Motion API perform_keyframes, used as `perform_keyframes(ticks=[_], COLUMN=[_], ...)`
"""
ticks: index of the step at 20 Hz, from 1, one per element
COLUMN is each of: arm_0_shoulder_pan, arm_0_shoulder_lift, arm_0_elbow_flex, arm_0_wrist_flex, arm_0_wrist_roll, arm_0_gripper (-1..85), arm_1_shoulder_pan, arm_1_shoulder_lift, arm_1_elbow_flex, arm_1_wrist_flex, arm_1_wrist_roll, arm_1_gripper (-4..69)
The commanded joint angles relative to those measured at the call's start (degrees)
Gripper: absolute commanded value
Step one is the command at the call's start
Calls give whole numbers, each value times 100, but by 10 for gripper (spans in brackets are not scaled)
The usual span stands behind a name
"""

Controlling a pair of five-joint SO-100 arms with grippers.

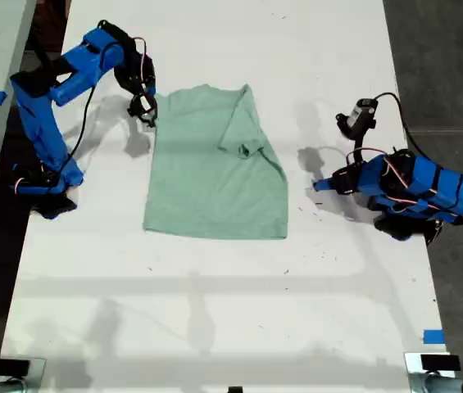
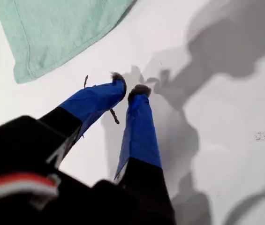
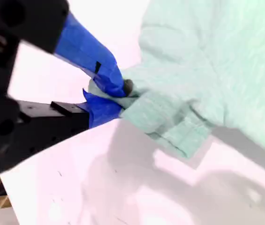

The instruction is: Fold t shirt

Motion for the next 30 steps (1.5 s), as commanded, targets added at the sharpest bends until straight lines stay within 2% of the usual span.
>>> perform_keyframes(ticks=[1, 10, 12, 14, 18, 19, 20, 21, 22, 24, 27, 30], arm_0_shoulder_pan=[308, 2443, 2584, 2505, 1828, 1600, 1371, 1213, 1160, 1617, 2979, 4351], arm_0_shoulder_lift=[387, -932, -905, -694, 246, 650, 1116, 1635, 2241, 3902, 6961, 10564], arm_0_elbow_flex=[-1644, -1837, -1846, -1854, -1767, -1670, -1512, -1327, -993, 158, 2856, 6328], arm_0_wrist_flex=[325, -1020, -1160, -1134, -519, -334, -141, 44, 123, 141, -211, -1371], arm_0_wrist_roll=[9, -545, -650, -589, -404, -387, -422, -475, -501, -905, -2347, -3937], arm_0_gripper=[-3, 4, 203, 280, 237, 177, 68, -2, -2, -2, -2, -2], arm_1_shoulder_pan=[53, 53, 53, 53, 53, 53, 53, 53, 53, 53, 53, 53], arm_1_shoulder_lift=[62, 62, 62, 62, 62, 62, 62, 62, 62, 62, 62, 62], arm_1_elbow_flex=[299, 299, 299, 299, 299, 299, 299, 299, 299, 299, 299, 299], arm_1_wrist_flex=[0, 0, 0, 0, 0, 0, 0, 0, 0, 0, 0, 0], arm_1_wrist_roll=[-88, -88, -88, -88, -88, -88, -88, -88, -88, -88, -88, -88], arm_1_gripper=[44, 44, 44, 44, 44, 44, 44, 44, 44, 44, 44, 44])
